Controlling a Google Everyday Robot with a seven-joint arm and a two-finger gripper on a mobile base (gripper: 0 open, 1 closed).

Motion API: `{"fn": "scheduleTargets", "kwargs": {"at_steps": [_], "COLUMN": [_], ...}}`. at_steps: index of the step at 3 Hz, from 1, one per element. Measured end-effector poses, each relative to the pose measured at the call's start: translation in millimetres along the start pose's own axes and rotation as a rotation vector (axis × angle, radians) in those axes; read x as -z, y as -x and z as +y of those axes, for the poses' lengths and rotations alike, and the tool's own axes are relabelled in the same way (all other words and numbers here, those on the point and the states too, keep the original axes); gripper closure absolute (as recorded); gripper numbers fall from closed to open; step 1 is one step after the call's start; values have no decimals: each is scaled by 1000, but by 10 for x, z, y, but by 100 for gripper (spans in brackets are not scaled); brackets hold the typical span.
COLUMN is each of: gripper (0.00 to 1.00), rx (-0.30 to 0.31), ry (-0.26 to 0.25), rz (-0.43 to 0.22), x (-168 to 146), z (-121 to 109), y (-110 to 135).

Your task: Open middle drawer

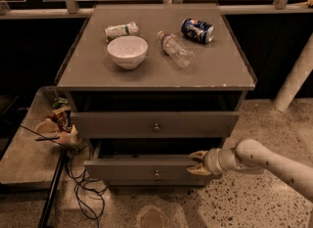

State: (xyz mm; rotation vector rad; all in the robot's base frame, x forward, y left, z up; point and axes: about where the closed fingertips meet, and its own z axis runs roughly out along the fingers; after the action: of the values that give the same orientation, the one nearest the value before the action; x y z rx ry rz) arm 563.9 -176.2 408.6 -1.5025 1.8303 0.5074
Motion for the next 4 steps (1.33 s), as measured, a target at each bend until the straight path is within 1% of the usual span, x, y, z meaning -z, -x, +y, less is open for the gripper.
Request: {"fn": "scheduleTargets", "kwargs": {"at_steps": [1, 2, 3, 4], "gripper": [88, 100, 100, 82], "rx": [0, 1, -28, -28], "ry": [0, -1, -10, -10], "rz": [0, 0, -8, -8], "x": [39, 53, 136, 136], "z": [-8, -12, 241, 239], "y": [34, 35, -52, -52]}}
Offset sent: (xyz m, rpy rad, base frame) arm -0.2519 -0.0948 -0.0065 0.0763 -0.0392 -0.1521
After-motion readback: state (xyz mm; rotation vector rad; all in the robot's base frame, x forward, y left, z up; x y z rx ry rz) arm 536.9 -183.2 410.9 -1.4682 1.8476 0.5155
